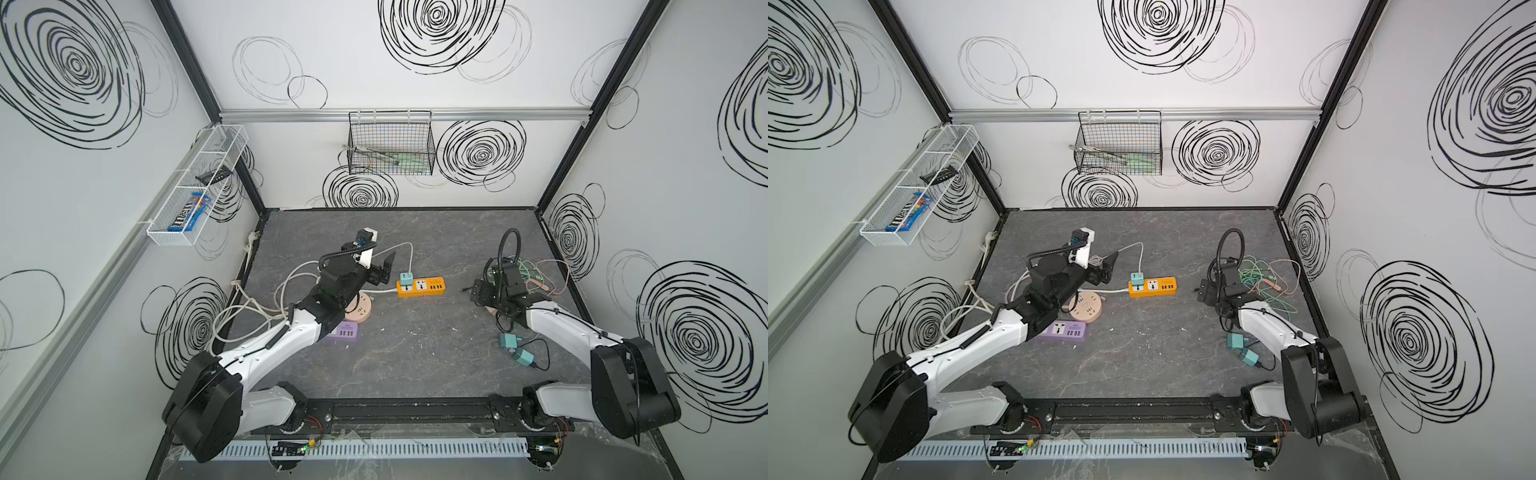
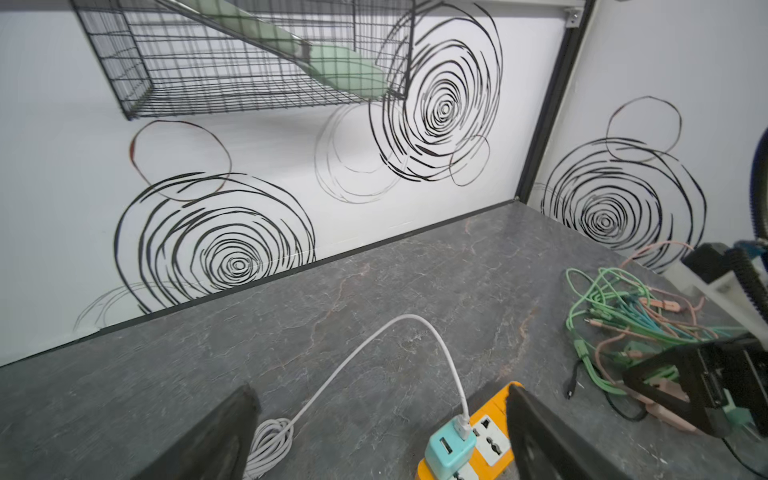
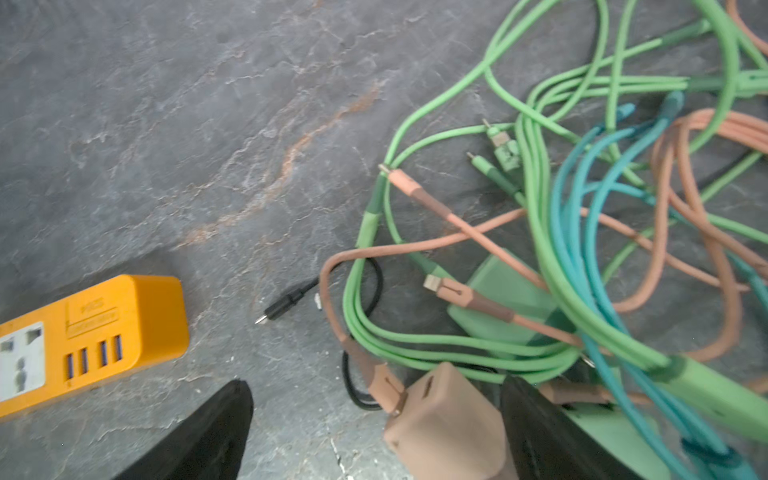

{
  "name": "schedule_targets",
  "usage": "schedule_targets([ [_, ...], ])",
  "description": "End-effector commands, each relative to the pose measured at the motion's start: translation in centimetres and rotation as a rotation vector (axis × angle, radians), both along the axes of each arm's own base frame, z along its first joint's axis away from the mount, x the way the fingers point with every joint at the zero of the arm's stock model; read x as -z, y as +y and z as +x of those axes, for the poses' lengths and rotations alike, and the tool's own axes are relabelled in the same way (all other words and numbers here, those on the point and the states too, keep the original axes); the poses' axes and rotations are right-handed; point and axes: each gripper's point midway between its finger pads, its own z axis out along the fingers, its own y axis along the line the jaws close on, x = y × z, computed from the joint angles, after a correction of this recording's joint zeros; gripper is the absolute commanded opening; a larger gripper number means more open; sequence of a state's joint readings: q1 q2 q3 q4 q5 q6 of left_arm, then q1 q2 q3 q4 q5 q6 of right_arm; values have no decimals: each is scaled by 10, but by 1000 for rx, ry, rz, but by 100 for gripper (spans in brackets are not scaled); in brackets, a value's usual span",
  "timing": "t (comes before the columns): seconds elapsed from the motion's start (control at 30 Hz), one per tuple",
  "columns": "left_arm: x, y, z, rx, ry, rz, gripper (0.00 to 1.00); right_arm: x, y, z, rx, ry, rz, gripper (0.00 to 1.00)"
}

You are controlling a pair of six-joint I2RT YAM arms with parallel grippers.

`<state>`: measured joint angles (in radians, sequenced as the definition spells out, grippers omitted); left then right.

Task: Insert the plug

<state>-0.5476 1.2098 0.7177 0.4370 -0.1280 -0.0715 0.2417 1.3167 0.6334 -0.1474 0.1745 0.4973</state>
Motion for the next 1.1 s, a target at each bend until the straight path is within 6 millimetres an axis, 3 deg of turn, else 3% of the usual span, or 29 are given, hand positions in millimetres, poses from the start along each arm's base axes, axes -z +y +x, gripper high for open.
schedule_targets([
  [0.0,-19,28,4,-114,-20,-148,96,0,-4,3,10,30,27,97],
  [0.27,-44,50,-1,-137,-50,-290,96,16,8,-5,-69,130,80,97],
  [0.47,-43,60,4,-136,13,-310,96,30,23,-16,-127,212,119,99],
  [0.7,-49,64,5,-127,53,-373,96,31,52,-32,-218,268,161,97],
  [0.87,-55,60,-13,-18,-36,-456,96,35,58,-44,-243,295,86,94],
  [1.07,-49,74,-9,-40,7,-484,96,45,52,-52,-211,318,34,84],
])
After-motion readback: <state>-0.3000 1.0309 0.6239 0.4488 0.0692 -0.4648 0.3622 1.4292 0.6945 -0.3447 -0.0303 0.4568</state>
